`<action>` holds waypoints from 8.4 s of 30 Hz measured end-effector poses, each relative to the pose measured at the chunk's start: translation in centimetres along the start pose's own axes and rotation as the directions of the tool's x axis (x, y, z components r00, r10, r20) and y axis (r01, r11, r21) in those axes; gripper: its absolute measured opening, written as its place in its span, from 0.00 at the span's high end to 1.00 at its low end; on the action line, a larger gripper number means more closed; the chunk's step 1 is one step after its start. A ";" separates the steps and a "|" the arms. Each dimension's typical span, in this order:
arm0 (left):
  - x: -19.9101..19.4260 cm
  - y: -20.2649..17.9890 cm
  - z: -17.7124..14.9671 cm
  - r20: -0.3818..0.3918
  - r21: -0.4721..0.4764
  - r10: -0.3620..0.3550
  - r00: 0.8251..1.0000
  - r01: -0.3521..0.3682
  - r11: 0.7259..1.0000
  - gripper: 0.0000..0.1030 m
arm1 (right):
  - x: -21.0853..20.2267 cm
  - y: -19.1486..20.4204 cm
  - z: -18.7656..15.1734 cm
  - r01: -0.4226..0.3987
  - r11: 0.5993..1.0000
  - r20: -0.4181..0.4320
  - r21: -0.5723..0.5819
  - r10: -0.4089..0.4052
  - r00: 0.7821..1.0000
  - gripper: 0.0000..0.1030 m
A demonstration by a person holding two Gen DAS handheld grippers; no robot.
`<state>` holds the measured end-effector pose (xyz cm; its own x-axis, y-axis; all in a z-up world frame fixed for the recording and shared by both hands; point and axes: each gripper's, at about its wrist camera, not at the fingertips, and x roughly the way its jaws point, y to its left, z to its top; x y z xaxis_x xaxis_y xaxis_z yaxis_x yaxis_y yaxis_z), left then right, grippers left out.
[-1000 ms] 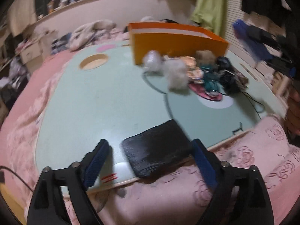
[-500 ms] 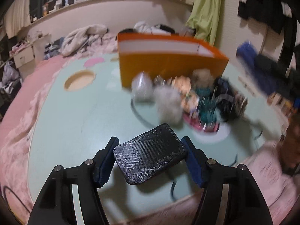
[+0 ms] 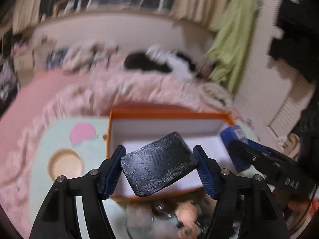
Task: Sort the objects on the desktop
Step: 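Drop the pouch in the box with the left gripper while the right gripper drops the tin, then move the right gripper toward the black lace cloth on the table, then grasp the black lace cloth with the right gripper while the left gripper grasps the white pompom, then drop the lace cloth into the orange box with the right gripper while the left gripper drops the pompom in, then grasp the brown snack packet with the right gripper, then drop the packet in the box with the right gripper while the left drops the wrapped ball in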
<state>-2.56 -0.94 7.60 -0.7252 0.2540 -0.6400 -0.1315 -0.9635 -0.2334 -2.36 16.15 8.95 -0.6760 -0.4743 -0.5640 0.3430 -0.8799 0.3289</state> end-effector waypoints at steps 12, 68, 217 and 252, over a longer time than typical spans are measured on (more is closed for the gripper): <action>-3.9 0.6 -2.2 0.142 -0.039 -0.038 0.989 0.044 0.998 0.07 | -3.6 1.3 -1.3 0.075 0.996 0.089 -0.055 -0.070 0.994 0.27; -3.0 -0.4 -12.8 -0.131 0.083 0.238 0.963 -0.228 0.970 0.00 | -4.6 0.9 -11.7 0.239 0.968 0.024 -0.072 -0.238 0.971 0.25; -2.8 -1.3 -13.4 -0.130 0.169 0.172 0.976 -0.149 0.974 0.00 | -5.0 -3.4 -10.3 0.327 0.927 0.009 0.185 -0.334 0.943 0.81; -0.9 3.0 -8.4 -0.085 -0.147 0.015 0.996 -0.027 0.989 0.72 | -8.0 -0.1 -12.7 0.099 0.995 0.071 -0.001 -0.099 0.993 0.80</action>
<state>3.42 -3.36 1.31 -0.6669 0.2458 -0.7034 -0.0109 -0.9471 -0.3207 11.30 19.66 3.76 -0.7511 -0.3817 -0.5386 0.2751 -0.9227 0.2701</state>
